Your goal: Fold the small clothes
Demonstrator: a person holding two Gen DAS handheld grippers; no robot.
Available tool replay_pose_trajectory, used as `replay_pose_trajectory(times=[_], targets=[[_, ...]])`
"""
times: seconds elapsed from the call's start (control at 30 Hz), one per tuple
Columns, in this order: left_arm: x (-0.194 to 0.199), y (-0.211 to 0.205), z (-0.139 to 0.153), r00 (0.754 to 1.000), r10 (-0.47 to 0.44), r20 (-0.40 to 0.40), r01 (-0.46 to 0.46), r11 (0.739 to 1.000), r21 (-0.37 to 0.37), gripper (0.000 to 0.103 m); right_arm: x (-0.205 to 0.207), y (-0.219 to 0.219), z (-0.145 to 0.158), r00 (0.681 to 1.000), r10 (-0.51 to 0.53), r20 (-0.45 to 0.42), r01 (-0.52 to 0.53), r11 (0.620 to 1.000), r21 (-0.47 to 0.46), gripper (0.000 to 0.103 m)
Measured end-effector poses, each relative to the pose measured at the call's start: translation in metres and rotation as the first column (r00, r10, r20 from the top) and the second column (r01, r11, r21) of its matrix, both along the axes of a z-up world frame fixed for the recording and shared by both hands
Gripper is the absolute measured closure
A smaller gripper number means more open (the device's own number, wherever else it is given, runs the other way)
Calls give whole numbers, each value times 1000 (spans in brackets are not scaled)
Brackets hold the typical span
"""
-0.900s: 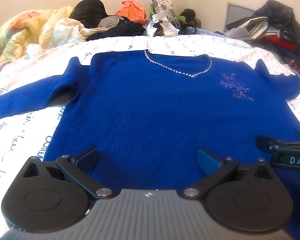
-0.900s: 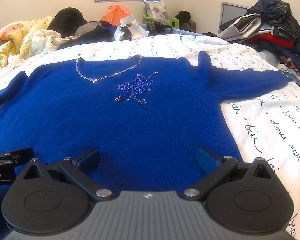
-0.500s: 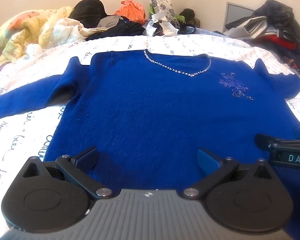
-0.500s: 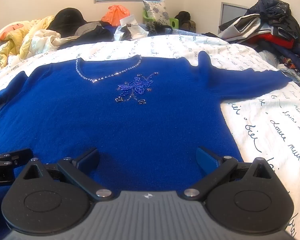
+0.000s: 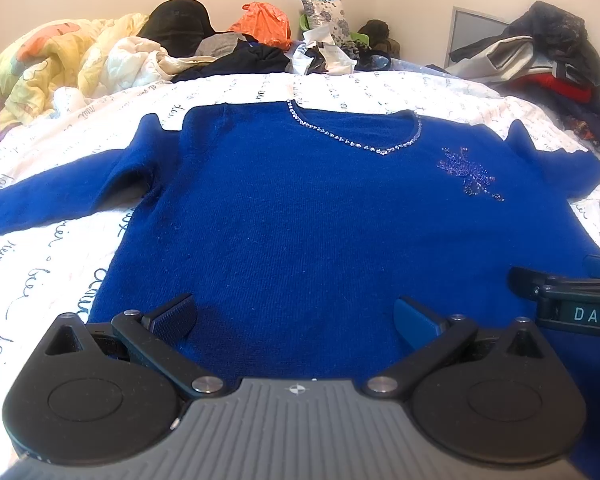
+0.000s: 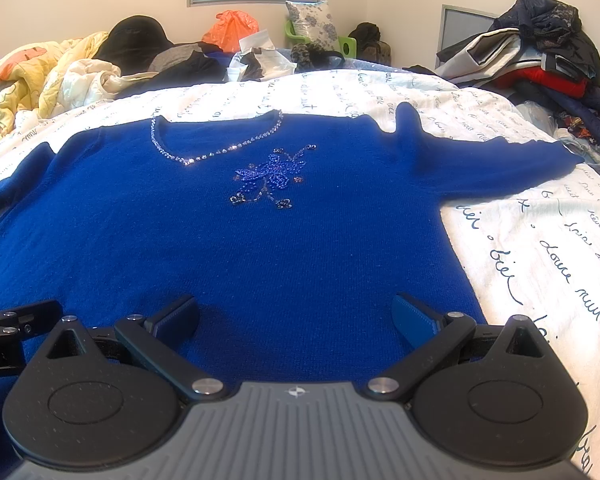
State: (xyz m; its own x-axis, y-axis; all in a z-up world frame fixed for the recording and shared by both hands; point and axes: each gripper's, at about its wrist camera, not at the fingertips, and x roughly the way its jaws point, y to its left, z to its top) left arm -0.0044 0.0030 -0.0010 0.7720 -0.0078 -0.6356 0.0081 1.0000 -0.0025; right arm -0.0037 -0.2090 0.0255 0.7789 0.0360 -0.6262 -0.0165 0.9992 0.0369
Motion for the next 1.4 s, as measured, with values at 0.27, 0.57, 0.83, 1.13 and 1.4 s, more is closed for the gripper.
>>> replay_pose_trajectory(times=[0.27,0.57,0.83,1.13,1.4], targets=[[0,0,0,1000,0,0,0,1000,1,0,0,0,0,1000,0,0,0,1000,0,0],[0,0,0,1000,0,0,0,1000,0,0,0,0,-1,1000,0,1,0,1000,-1,0],[1,-1,0,1000,5,-1,-5,1000,5,0,0,1,0,1000,-1,0,1,1000,-4,0],[1,1,1,1000,6,3,-6,1000,-12,0,-1,0,0,1000,-1,0,1,1000,-5,0],[2,1,1,1000,7,2,-7,1000,-9,0,-1,0,0,1000,-1,0,1,1000,-6,0]])
